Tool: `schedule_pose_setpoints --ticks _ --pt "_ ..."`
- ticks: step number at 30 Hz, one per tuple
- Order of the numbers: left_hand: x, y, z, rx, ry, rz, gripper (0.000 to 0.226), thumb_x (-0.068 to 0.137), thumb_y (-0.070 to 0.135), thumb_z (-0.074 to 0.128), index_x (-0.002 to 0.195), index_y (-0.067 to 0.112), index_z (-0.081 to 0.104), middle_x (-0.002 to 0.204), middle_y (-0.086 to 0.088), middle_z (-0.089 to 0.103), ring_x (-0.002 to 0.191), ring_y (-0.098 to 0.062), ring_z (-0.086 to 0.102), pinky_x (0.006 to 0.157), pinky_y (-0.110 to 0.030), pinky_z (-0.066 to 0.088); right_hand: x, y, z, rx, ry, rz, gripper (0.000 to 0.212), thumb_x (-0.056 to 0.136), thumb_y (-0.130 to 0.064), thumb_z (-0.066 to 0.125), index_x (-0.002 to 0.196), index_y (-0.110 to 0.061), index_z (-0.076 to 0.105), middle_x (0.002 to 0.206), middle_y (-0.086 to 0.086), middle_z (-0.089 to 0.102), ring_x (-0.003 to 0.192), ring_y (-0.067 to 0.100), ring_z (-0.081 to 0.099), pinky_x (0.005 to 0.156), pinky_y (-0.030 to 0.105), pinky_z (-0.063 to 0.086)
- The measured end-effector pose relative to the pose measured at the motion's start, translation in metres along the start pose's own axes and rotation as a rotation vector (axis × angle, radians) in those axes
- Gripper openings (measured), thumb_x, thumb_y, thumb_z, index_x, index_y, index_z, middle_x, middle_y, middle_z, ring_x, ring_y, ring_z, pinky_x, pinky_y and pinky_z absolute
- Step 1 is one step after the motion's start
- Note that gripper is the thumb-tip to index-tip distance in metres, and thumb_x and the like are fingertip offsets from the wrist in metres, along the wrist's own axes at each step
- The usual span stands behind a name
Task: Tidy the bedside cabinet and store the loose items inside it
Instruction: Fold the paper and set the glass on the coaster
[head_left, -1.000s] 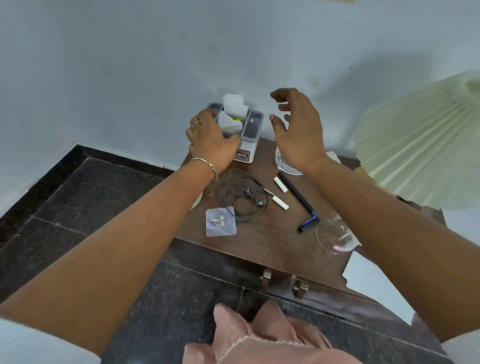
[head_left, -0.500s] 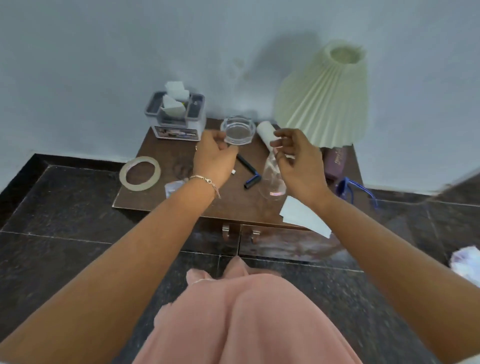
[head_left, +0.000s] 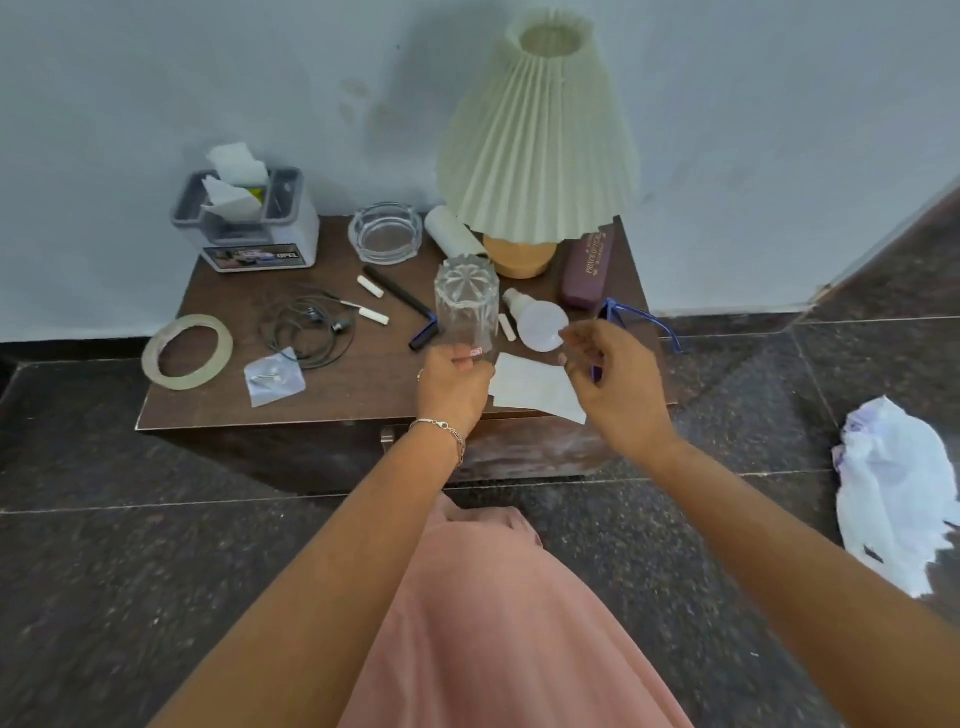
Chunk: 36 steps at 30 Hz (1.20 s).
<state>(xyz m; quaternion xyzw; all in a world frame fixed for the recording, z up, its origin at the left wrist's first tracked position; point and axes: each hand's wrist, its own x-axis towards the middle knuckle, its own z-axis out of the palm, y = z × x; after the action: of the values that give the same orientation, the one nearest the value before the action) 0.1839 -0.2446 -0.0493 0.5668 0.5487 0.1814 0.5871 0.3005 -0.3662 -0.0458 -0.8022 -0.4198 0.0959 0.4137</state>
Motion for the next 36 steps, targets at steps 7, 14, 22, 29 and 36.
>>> schedule_pose_setpoints --ticks 7,14,22,29,36 --pt "0.000 -0.014 0.014 0.030 -0.019 -0.060 0.044 0.083 0.007 0.062 0.127 0.002 0.054 0.125 -0.012 0.060 0.115 -0.027 0.058 0.102 -0.036 0.045 -0.011 0.025 0.013 -0.465 -0.368 -0.150 0.067 0.085 -0.025 0.069 0.144 -0.014 0.037 0.143 0.003 0.045 0.134 0.020 0.040 0.110 0.029 0.031" --pt "0.002 -0.019 0.020 -0.027 0.069 -0.050 0.023 0.082 0.002 0.058 0.102 0.012 0.064 0.110 -0.010 0.067 0.102 -0.022 0.063 0.094 -0.036 0.051 -0.014 0.034 0.029 -0.593 -0.383 -0.266 0.066 0.083 -0.003 0.066 0.143 -0.006 0.038 0.141 0.011 0.047 0.132 0.026 0.042 0.110 0.035 0.036" --pt "0.005 -0.018 0.017 -0.077 0.070 -0.105 0.021 0.083 0.002 0.055 0.098 0.012 0.064 0.106 -0.013 0.068 0.081 -0.015 0.058 0.061 -0.020 0.046 -0.011 0.034 0.026 -0.647 -0.419 -0.303 0.056 0.082 0.005 0.061 0.135 -0.007 0.049 0.138 0.012 0.052 0.125 0.028 0.051 0.097 0.042 0.050" --pt "0.000 -0.024 0.017 0.231 -0.004 0.134 0.037 0.072 0.009 0.076 0.106 0.014 0.062 0.104 -0.003 0.062 0.095 -0.015 0.061 0.088 -0.026 0.048 -0.012 0.029 0.020 -0.711 -0.239 -0.414 0.032 0.090 -0.027 0.059 0.117 -0.010 0.062 0.125 0.009 0.062 0.116 0.028 0.058 0.092 0.043 0.051" --pt "-0.003 -0.028 0.024 0.585 -0.004 0.303 0.044 0.070 0.022 0.080 0.111 0.029 0.066 0.116 -0.007 0.052 0.103 -0.026 0.057 0.094 -0.038 0.049 -0.016 0.053 0.010 -0.722 -0.128 -0.171 0.042 0.093 -0.042 0.044 0.126 -0.021 0.058 0.140 0.003 0.050 0.134 0.024 0.041 0.113 0.048 0.024"
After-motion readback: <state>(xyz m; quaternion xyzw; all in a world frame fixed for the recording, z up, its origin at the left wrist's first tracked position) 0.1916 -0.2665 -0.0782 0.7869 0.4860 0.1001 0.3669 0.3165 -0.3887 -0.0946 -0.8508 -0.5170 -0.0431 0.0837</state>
